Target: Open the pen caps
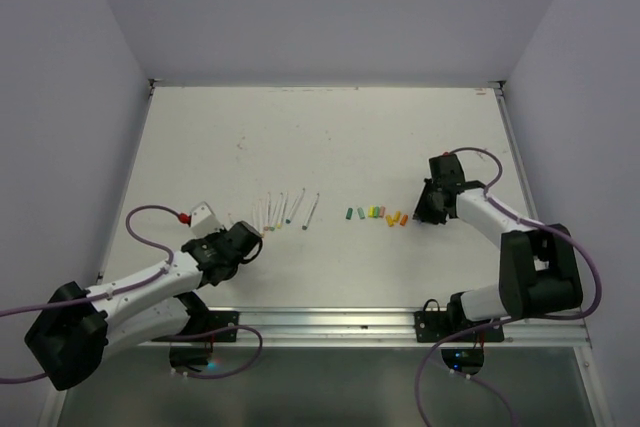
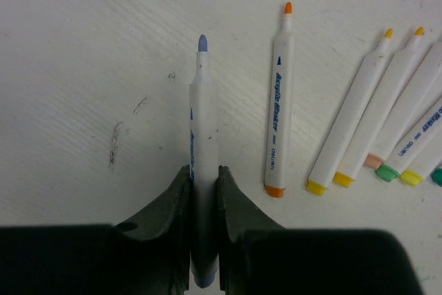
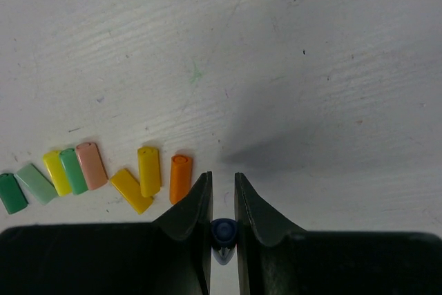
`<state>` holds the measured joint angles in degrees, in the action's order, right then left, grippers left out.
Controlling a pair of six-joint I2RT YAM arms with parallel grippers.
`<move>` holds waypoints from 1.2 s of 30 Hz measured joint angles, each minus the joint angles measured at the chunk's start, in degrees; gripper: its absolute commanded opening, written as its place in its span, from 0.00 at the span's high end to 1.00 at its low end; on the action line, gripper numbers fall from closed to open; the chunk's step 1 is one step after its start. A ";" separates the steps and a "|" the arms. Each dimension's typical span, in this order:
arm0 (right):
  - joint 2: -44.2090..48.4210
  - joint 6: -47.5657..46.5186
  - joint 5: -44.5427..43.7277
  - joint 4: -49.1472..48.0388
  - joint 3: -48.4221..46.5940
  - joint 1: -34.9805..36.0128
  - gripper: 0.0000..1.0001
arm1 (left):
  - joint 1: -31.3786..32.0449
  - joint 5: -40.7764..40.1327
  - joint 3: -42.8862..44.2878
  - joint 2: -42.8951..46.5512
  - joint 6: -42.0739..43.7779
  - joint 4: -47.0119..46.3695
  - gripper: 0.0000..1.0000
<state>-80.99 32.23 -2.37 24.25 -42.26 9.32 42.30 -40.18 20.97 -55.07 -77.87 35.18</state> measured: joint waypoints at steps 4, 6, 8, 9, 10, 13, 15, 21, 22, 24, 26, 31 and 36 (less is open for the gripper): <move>-0.42 -0.22 0.68 -0.98 0.66 0.00 0.81 | -0.15 -0.96 0.02 -1.79 -0.63 -1.27 0.65; -0.63 -0.37 0.90 -1.49 0.72 0.00 0.77 | -0.20 -1.14 0.02 -2.32 -0.59 -1.88 0.50; -0.90 -0.48 1.25 -1.81 0.74 0.00 0.75 | -0.20 -1.27 0.00 -2.45 -0.46 -2.82 0.41; -1.03 -0.46 1.49 -2.01 0.76 -0.02 0.74 | -0.20 -1.40 0.00 -2.49 -0.46 -3.58 0.36; -1.16 -0.48 1.68 -2.21 0.81 0.00 0.73 | -0.22 -1.53 0.00 -2.64 -0.48 -4.42 0.35; -1.33 -0.52 1.92 -2.64 0.92 0.00 0.67 | -0.31 -1.99 0.02 -3.54 -0.35 -5.97 0.33; -1.51 -0.63 1.92 -2.91 0.94 0.00 0.61 | -0.31 -2.51 0.04 -4.20 -0.13 -6.93 0.31; -1.49 -0.96 2.38 -3.34 1.18 0.00 0.49 | -0.46 -2.56 0.39 -4.94 1.22 -8.63 0.10; -1.40 -1.11 2.49 -3.41 1.18 0.00 0.47 | -0.50 -2.45 0.44 -4.85 1.42 -8.74 0.07; -0.85 -1.44 2.80 -3.45 1.27 0.00 0.41 | -0.57 -2.01 0.50 -3.98 2.56 -9.05 0.01; 0.20 -1.84 3.02 -3.41 1.27 0.00 0.36 | -0.59 -1.46 0.59 -1.92 3.63 -8.94 0.00; 5.62 -2.73 3.08 -2.27 1.27 0.00 0.19 | -0.61 -0.85 3.26 4.81 5.07 -7.26 0.00; 11.96 -3.56 2.93 0.50 1.09 0.00 0.01 | -0.61 1.25 4.85 9.75 7.32 -7.30 0.00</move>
<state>-69.04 28.67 0.56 24.75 -41.17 9.32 41.69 -38.94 25.82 -45.32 -70.54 27.88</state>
